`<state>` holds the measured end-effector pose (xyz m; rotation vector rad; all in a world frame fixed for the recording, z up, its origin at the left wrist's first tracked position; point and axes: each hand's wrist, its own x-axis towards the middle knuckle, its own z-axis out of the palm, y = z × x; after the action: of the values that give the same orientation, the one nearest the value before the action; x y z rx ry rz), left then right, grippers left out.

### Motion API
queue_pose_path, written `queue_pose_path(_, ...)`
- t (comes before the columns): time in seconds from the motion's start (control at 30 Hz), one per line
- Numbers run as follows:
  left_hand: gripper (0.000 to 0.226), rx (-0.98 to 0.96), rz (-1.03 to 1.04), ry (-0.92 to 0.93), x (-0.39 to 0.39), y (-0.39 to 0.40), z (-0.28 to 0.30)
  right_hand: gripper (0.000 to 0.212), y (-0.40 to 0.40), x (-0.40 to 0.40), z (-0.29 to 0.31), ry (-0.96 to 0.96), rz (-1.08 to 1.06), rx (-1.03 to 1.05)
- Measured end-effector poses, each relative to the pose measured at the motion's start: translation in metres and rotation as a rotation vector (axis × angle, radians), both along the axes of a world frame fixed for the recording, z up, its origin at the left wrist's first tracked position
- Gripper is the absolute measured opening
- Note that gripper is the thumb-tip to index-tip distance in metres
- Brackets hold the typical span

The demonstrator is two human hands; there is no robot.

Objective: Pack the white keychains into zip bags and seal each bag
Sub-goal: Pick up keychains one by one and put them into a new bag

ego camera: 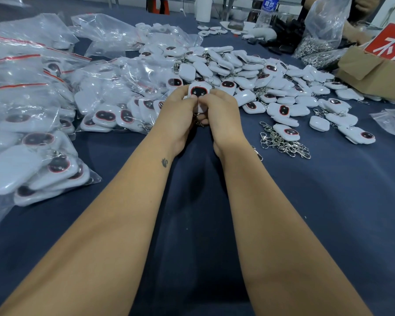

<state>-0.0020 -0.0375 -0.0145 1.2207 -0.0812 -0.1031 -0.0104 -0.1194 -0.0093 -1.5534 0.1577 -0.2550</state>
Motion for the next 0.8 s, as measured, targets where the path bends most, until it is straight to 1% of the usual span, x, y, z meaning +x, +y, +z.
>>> queue_pose_path(0.1, 0.036, -0.051, -0.018, -0.004, -0.0021, -0.0002, 0.0025, 0.023, -0.001, -0.0007, 0.0012, 0.001, -0.027, 0.024)
queue_pose_path(0.23, 0.03, -0.106, -0.028, -0.002, -0.0053, -0.0003, 0.0051, 0.019, 0.0006, -0.0007, 0.0006, -0.006, -0.03, 0.011)
queue_pose_path(0.57, 0.025, -0.071, -0.003, 0.02, -0.004, 0.0026, 0.0045, 0.019, 0.0017, -0.0017, -0.0014, 0.004, -0.027, -0.097)
queue_pose_path(0.7, 0.025, -0.089, -0.003, 0.008, -0.0046, 0.0017, 0.004, 0.021, -0.0003, -0.0029, 0.0006, -0.013, -0.024, 0.007)
queue_pose_path(0.8, 0.028, -0.057, 0.002, 0.01, -0.0035, 0.0021, 0.0029, 0.018, 0.0003, -0.0044, 0.0012, -0.006, 0.001, 0.004)
